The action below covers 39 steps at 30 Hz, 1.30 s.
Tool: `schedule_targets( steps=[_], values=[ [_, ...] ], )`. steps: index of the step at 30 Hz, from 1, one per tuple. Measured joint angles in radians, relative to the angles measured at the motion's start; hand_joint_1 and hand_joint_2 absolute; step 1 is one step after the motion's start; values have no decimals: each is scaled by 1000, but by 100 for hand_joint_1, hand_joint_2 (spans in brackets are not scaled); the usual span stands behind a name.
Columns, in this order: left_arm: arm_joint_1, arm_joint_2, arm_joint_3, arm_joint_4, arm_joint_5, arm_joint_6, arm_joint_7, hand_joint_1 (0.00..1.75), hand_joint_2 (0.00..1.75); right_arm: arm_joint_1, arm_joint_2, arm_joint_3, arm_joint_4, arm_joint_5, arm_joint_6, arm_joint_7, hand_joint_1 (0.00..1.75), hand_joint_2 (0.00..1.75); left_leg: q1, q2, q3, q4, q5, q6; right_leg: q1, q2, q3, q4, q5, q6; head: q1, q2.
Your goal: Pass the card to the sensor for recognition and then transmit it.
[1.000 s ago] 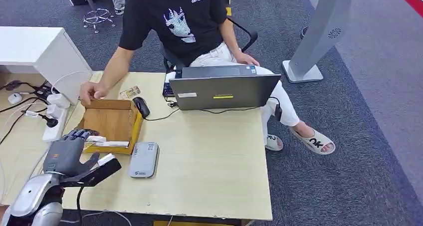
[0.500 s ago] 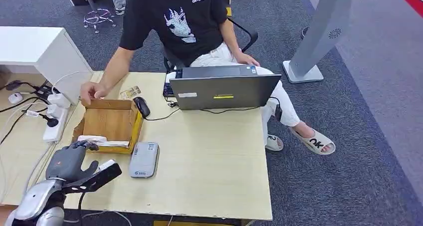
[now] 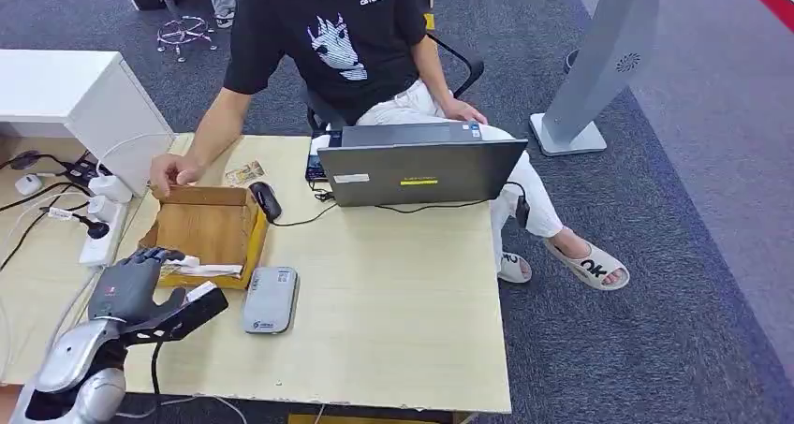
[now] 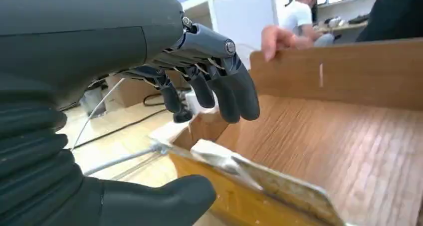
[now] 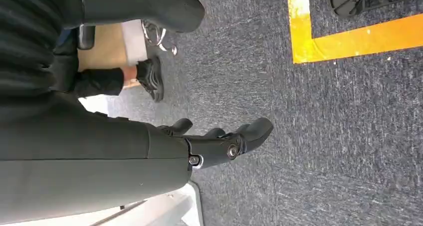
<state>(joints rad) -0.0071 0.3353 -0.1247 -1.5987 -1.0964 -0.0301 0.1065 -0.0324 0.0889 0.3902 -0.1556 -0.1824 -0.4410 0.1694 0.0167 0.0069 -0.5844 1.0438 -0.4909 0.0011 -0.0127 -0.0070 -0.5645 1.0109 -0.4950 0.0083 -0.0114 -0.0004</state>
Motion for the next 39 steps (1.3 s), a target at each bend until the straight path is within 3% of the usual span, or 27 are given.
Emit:
schedule_targets(
  steps=[12, 25, 33, 39],
  values=[
    [-11, 9, -11, -32, 3, -22, -20, 75, 175, 0, 0, 0, 0, -5, 1, 0, 0, 175, 0, 0, 0, 0, 0, 0, 0, 0, 0, 0, 0, 0, 0, 0],
    [-60, 9, -43, -1, 1, -49, -20, 79, 175, 0, 0, 0, 0, -4, 12, 1, 0, 175, 0, 0, 0, 0, 0, 0, 0, 0, 0, 0, 0, 0, 0, 0],
    [-89, 9, -51, 34, 0, -52, -15, 72, 175, -1, 0, 0, 0, -3, 14, 1, 0, 175, 0, 0, 0, 0, 0, 0, 0, 0, 0, 0, 0, 0, 0, 0],
    [-90, 9, -59, 54, 0, -55, -14, 56, 175, -1, 0, 0, 0, -4, 14, 1, 0, 175, 0, 0, 0, 0, 0, 0, 0, 0, 0, 0, 0, 0, 0, 0]
  ],
)
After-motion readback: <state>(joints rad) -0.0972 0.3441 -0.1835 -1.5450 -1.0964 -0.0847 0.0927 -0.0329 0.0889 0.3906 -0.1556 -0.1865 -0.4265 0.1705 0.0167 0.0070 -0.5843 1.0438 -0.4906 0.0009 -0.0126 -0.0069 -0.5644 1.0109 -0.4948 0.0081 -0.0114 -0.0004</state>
